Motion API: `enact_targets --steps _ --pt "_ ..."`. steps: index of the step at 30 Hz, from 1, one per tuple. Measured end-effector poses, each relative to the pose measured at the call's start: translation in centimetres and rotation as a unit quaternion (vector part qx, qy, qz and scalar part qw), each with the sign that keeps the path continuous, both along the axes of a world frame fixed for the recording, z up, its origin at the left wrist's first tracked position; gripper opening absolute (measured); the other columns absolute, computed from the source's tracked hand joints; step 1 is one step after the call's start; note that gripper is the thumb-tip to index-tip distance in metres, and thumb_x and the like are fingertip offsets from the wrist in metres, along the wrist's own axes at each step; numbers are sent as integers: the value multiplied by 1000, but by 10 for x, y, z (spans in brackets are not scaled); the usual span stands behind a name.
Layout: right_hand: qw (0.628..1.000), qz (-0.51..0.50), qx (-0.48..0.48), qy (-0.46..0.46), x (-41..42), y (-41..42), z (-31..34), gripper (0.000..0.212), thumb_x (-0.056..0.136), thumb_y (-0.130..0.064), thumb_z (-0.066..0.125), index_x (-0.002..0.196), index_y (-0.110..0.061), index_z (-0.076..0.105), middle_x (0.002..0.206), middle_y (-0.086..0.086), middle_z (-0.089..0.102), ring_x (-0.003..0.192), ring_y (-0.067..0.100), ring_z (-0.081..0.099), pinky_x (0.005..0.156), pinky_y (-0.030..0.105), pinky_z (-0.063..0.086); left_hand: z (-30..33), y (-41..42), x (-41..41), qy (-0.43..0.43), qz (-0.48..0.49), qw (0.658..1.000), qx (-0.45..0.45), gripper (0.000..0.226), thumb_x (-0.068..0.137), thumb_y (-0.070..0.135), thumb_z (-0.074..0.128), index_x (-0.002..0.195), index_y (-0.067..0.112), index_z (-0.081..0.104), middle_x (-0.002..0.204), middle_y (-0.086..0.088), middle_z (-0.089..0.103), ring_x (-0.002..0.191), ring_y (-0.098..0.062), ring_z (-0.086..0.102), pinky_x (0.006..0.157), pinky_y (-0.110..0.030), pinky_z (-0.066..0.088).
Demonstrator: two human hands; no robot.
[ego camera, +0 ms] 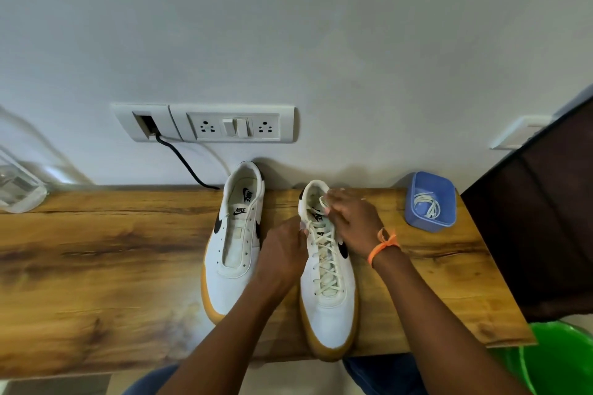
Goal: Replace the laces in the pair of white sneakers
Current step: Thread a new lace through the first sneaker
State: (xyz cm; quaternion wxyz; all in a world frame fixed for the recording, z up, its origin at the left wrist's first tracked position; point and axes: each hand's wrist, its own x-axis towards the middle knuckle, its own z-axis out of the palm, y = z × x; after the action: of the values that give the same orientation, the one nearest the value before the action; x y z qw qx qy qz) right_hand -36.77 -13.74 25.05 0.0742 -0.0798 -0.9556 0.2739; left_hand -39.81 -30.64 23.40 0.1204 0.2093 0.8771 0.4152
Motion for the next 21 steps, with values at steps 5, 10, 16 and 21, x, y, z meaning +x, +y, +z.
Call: enact_targets --steps 5,10,16,21 --pt "972 53 170 -150 -6 -13 -18 34 101 -37 35 112 -31 67 129 -8 63 151 19 7 115 58 -2 -9 1 1 60 -56 997 -14 23 96 24 44 102 13 63 94 -5 65 83 -19 61 73 -38 55" --pt "976 26 133 -173 -9 -18 -16 32 97 -33 44 121 -35 65 146 -9 44 147 29 10 111 55 5 -19 1 3 127 -72 981 -126 44 94 16 56 138 20 51 133 -11 50 117 -32 46 96 -40 47" --pt "968 -164 -192 -6 -3 -9 -19 38 83 -9 56 106 -33 74 122 -8 54 117 12 44 104 37 38 -19 9 -2 225 -88 954 -180 39 89 21 62 128 25 59 139 -16 49 121 -41 46 88 -52 50" --pt "915 -268 -300 -38 17 -7 -38 45 83 -54 52 113 -26 68 117 4 62 106 20 60 95 43 51 -31 11 1 127 -42 989 -68 49 102 36 30 144 17 46 148 -18 42 138 -35 35 111 -47 32"
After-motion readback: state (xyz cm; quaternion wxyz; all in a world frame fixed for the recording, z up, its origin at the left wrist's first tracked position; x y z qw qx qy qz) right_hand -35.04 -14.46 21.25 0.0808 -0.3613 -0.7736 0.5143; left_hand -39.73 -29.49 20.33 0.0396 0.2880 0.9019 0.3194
